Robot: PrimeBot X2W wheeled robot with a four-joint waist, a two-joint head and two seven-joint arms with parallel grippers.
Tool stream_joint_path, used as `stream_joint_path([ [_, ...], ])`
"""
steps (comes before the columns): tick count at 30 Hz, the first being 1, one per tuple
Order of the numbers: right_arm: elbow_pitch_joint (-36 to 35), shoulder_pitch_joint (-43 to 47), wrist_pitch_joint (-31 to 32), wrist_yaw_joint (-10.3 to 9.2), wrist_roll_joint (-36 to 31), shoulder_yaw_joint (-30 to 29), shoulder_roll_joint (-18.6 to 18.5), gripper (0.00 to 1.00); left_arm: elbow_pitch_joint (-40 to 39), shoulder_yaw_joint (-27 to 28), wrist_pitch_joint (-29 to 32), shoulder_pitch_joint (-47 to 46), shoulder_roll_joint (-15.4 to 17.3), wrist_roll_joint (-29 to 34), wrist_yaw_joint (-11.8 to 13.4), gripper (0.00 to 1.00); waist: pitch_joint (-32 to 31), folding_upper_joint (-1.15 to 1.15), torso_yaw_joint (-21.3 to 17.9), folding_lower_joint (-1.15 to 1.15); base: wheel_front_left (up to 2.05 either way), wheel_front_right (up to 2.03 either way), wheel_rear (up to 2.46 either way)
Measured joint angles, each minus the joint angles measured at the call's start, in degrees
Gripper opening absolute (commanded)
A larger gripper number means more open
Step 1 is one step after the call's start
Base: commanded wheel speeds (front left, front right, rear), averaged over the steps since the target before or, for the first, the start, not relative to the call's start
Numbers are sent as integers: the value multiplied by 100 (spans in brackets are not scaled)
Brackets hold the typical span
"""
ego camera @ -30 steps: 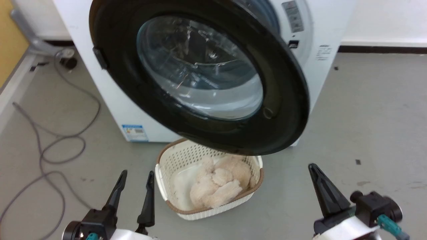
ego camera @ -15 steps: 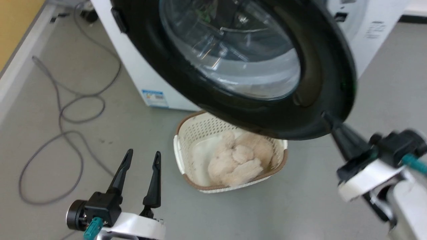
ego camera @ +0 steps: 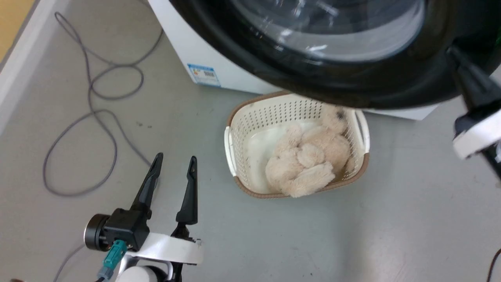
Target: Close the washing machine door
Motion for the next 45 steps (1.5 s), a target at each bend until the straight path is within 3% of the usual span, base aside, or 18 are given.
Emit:
stream_joint_path([
  [14,1201,-1500,319,29,193,-308,-97,0,-44,-188,0,-279,-4,-151,145,100,511,0,227,0,0,0,0],
  [29,1900,-1664,8,48,200,-405,250,0,74,-136,0,-320,-8,-179,215,100,244,0,145,0,0,0,0],
  [38,1691,-515,-417,-4,392,-147,491,0,299,193,0,-34,-11,-74,216,100,-605,0,-257,-1,0,0,0],
  [45,820,699,-467,-5,287,-656,849,0,360,449,0,249,-13,-135,252,100,-1193,0,-571,-1,0,0,0],
])
